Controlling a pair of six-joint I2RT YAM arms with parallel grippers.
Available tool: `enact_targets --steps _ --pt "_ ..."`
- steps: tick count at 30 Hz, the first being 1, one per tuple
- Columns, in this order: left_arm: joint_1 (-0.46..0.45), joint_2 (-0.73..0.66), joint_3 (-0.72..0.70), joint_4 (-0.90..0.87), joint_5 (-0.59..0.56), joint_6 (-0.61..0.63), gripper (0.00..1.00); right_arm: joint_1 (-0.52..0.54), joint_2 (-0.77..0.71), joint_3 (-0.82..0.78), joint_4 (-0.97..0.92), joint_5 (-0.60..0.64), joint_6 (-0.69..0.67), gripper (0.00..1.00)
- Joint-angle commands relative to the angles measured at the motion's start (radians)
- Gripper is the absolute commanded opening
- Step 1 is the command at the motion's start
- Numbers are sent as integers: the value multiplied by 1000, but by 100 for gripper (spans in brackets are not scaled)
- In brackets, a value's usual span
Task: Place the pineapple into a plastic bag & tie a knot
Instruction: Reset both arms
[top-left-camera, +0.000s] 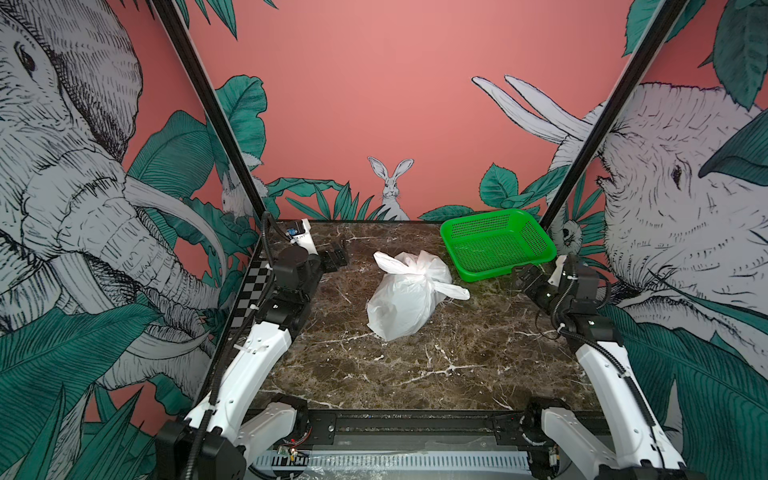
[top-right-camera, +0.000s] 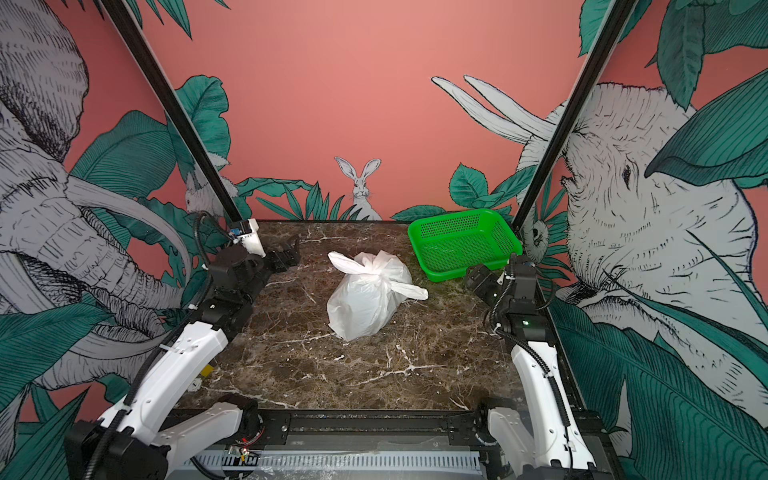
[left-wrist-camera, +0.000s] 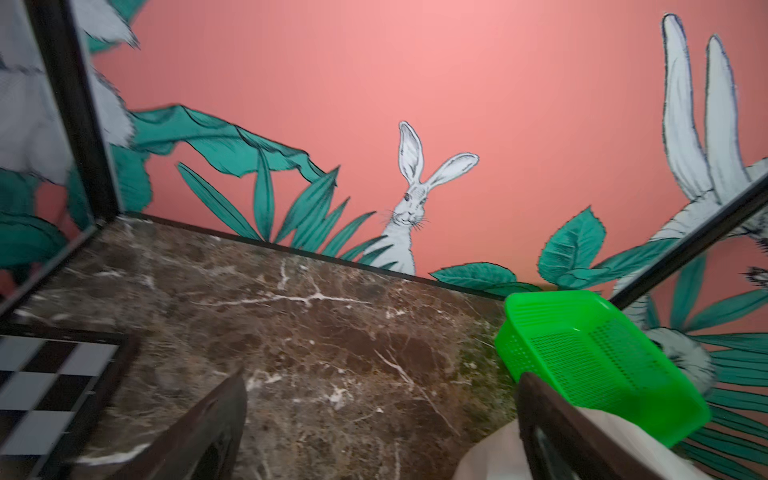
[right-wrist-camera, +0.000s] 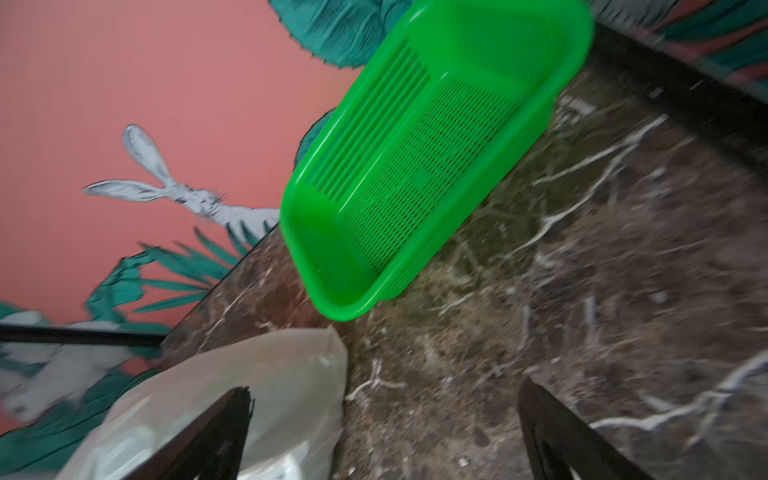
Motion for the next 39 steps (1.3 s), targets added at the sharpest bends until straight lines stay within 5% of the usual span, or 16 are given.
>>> enact_targets --steps 1,5,9,18,21,24,26,28,39 --pt "0 -88 -120 -13 -178 198 100 -2 -16 -121 136 394 -287 99" --pt "1 -193 -303 65 -234 344 99 -2 40 -274 337 455 -463 99" --pt "1 -197 -475 248 -290 419 99 -2 140 -407 666 353 -515 99" --pt "27 394 -535 840 -283 560 100 15 498 -473 1173 166 -584 99" --pt "106 478 -523 887 -147 532 100 50 655 -495 1377 116 -648 99" --pt "185 611 -531 1053 -15 493 99 74 633 -450 1252 97 -687 99" --pt "217 551 -457 807 14 448 99 67 654 -418 1239 115 -667 99" --pt "248 589 -448 858 51 430 99 63 642 -413 1196 111 -665 99" --pt "248 566 -431 780 51 425 99 68 642 -408 1184 117 -667 99"
